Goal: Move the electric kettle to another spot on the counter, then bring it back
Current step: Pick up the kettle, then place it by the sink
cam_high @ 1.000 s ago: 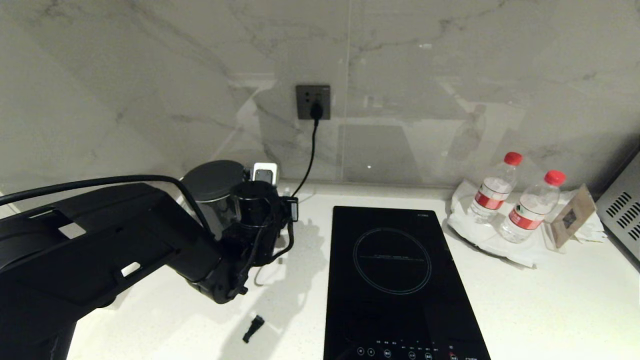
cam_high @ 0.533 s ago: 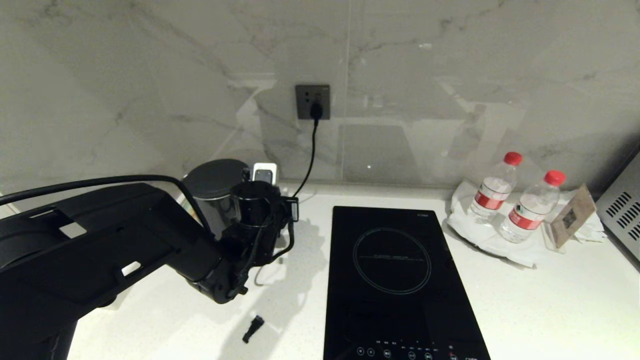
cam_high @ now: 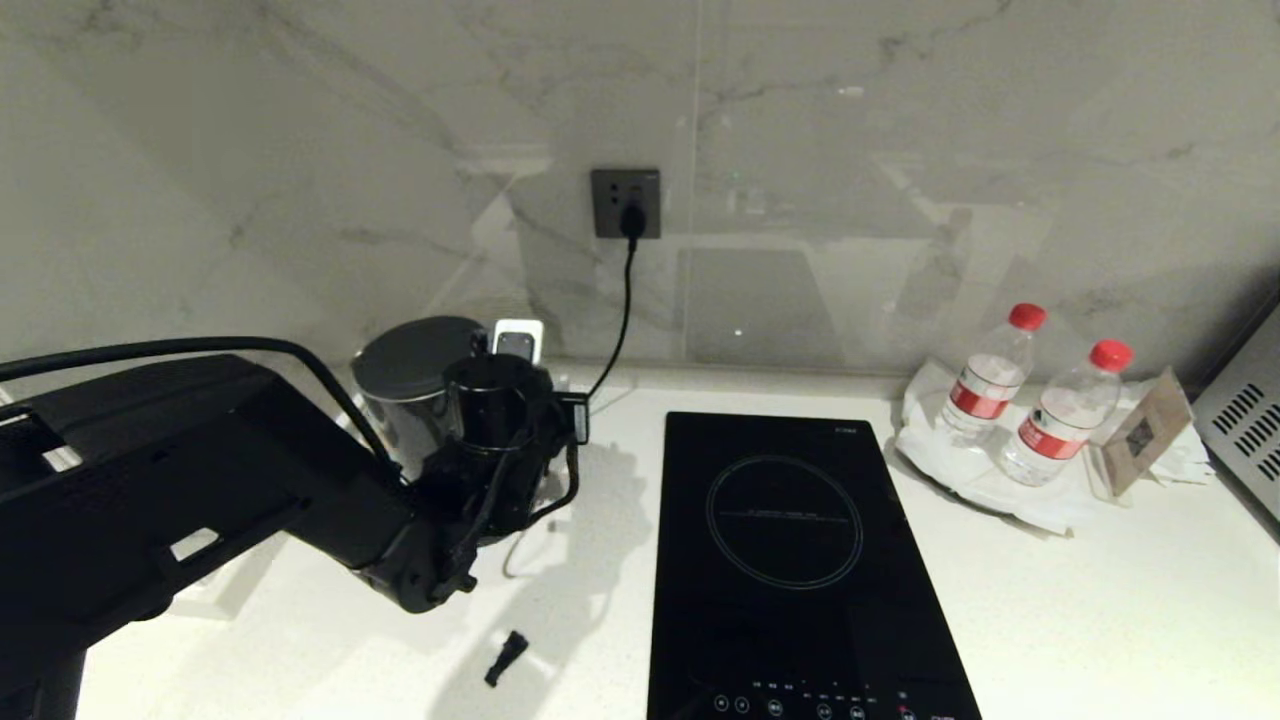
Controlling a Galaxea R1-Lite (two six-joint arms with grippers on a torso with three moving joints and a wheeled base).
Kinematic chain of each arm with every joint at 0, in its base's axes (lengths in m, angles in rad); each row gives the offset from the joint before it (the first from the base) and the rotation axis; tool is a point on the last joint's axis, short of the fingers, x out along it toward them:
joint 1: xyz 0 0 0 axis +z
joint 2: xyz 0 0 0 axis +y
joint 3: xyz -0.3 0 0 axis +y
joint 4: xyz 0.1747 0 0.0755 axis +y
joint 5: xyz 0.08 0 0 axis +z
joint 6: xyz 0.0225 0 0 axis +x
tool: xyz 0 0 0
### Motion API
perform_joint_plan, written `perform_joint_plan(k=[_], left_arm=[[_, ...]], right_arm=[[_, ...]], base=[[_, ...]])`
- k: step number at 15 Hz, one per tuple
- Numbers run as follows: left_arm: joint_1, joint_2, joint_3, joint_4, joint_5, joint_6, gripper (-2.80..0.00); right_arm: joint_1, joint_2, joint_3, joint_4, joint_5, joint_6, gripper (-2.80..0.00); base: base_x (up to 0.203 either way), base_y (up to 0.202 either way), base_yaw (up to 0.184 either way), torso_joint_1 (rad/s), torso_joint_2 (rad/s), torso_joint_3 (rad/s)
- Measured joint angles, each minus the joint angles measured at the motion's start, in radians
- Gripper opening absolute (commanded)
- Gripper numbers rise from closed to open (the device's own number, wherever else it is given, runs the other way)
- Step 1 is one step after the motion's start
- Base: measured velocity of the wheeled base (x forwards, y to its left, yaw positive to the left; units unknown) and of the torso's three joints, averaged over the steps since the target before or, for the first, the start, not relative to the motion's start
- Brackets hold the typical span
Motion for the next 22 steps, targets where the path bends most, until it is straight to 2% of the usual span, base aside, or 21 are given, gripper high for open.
perform_joint_plan(k=[7, 12, 22], left_arm=[[-0.003, -0.107, 0.039, 0.025, -0.003, 0.001, -2.80], [-0.011, -0.232, 0.200, 0.026, -0.049, 0.002, -2.80], [-0.007, -0.465, 0.486, 0.020, -0.048, -0.005, -2.80]], right_arm=[[0.000, 0.000, 0.000, 0.000, 0.000, 0.000, -2.80], [0.000, 0.000, 0.000, 0.000, 0.000, 0.000, -2.80], [0.000, 0.000, 0.000, 0.000, 0.000, -0.001, -2.80]], base=[[0.000, 0.000, 0.000, 0.000, 0.00, 0.000], [0.000, 0.000, 0.000, 0.000, 0.00, 0.000], [0.000, 0.000, 0.000, 0.000, 0.00, 0.000]])
